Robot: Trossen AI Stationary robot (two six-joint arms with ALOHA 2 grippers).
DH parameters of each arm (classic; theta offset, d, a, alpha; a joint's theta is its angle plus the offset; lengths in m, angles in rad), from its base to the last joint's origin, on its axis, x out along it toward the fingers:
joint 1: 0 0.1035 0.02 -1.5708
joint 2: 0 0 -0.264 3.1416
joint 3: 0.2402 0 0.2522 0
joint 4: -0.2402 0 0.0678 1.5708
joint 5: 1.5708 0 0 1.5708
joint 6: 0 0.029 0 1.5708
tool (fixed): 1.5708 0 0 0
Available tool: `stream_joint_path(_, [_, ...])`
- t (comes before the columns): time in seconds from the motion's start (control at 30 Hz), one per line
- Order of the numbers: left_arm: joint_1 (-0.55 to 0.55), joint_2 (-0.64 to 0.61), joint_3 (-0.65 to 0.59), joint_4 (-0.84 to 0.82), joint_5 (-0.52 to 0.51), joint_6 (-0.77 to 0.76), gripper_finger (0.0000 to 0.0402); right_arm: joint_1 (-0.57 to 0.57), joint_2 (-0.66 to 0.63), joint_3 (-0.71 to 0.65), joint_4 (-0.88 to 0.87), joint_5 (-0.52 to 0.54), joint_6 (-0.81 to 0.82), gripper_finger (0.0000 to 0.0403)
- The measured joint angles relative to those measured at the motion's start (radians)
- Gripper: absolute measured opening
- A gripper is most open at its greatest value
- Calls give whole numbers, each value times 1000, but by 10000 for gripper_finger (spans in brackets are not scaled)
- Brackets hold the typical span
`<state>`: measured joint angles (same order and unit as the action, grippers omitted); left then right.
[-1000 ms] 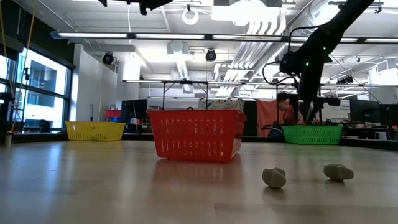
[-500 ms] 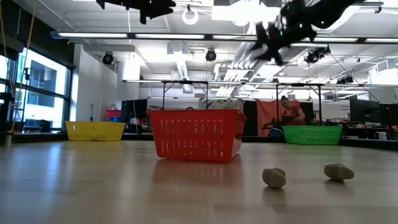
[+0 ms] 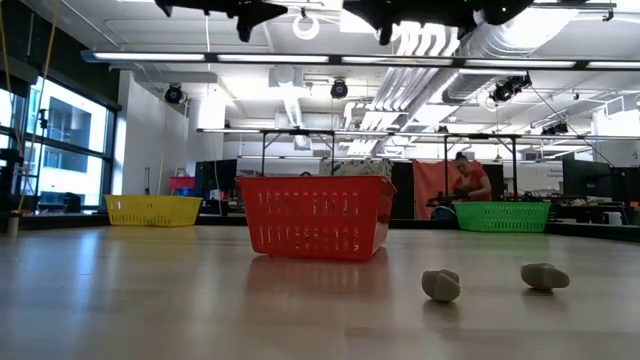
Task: Sort Halloween decoration
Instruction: Put the white skull toy into the green bin
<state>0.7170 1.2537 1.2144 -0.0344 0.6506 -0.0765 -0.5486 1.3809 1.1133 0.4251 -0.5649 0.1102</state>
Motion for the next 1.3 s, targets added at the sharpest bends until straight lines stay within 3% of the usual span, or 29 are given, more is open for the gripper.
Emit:
stream_joint_path(0.1, [0, 0, 0, -35, 82, 35, 147, 93, 3, -1, 1, 123, -42, 161])
stream_joint_path(0.33, [16, 0, 0, -157, 84, 85, 147, 177, 6, 23, -31, 322, -18, 161])
stream_joint_path(0.57, [-1, 0, 0, -170, 63, 74, 147, 154, 6, 38, -84, 337, -22, 161])
stream_joint_path(0.67, [-26, 0, 0, -199, -21, 103, 147, 130, 6, 38, -89, 336, -20, 161])
stream_joint_path(0.8, [-65, 32, 31, -347, -225, 343, 147, 101, 6, 38, -124, 335, -17, 161])
stream_joint_path(0.93, [-52, 155, 126, -569, -390, 554, 147, 83, 6, 38, -160, 331, -18, 161])
stream_joint_path(1.03, [-33, 269, 189, -669, -401, 671, 147, 77, 6, 38, -178, 329, -21, 161])
stream_joint_path(1.3, [-36, 544, 230, -693, -397, 1000, 147, 77, 6, 38, -206, 329, -15, 161])
